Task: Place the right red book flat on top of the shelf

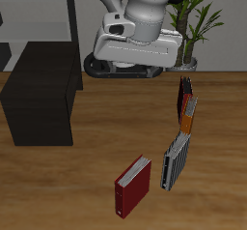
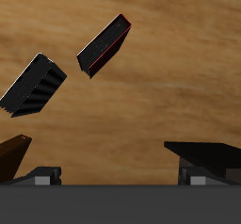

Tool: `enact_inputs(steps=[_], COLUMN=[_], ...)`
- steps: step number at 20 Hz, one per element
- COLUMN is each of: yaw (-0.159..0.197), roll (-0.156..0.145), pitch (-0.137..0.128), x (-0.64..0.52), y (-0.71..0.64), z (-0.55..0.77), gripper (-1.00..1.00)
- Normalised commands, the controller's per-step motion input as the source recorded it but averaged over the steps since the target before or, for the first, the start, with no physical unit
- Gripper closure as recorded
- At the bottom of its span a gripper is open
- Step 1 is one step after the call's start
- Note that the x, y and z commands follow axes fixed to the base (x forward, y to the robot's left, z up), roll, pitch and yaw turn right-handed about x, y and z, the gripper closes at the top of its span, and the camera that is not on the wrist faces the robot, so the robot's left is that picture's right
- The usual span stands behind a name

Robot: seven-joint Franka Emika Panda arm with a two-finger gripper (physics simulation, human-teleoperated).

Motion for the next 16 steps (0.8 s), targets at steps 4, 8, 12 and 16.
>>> enact_inputs(steps=[4,8,12,16], yaw=[0.004,-0.011,-0.034,-0.043], roll=[-0.001,0.020,0.014,0.054], pitch=[-0.013,-0.021,0.003,0.009], x=[0.28,0.30,0.44,0.26], y=[0.05,0.07,0.14,0.09], z=[0.04,0.03,0.00,0.01], gripper=[-1.00,-1.00,-1.00,-1.00])
